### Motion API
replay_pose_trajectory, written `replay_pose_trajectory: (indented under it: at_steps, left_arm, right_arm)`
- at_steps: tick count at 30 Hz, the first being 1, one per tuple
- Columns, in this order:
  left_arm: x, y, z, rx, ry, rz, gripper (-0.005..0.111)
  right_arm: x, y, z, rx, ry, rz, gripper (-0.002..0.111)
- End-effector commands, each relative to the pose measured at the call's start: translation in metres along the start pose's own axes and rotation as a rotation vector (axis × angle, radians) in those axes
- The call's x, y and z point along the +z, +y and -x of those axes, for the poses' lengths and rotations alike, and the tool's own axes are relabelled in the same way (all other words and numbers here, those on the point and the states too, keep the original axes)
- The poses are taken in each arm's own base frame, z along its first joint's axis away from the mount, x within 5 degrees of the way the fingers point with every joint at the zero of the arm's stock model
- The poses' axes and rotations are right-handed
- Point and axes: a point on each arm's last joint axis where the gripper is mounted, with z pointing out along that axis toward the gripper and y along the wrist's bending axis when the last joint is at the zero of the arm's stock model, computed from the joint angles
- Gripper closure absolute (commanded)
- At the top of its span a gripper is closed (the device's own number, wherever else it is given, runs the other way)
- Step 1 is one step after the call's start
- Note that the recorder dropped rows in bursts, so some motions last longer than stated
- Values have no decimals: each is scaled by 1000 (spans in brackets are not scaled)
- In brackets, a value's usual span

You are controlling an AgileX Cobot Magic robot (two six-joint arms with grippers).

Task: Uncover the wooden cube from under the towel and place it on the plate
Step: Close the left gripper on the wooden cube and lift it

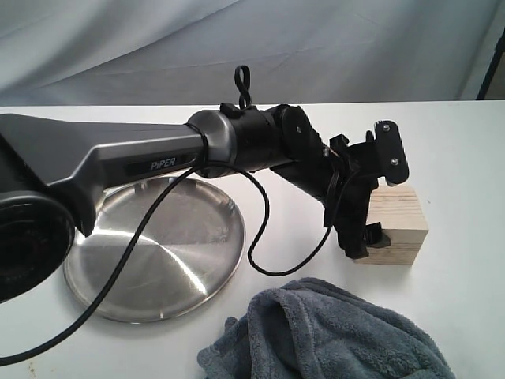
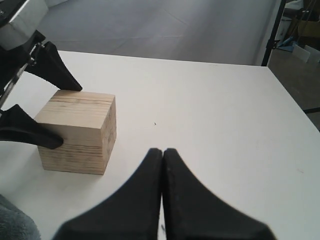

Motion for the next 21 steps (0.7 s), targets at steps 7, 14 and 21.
replay_pose_trajectory:
  at_steps: [7,14,21]
  left_arm:
    - [-28,7,23,-45,-71,48,107]
    - [-54,10,41,-58,-106,74,107]
    - [-42,6,24,-141,-53,-20,107]
  right_arm:
    - [0,0,-1,-6,-6,0,108]
    - [0,0,-1,-6,-6,0,108]
    - [0,0,-1,-6,-6,0,108]
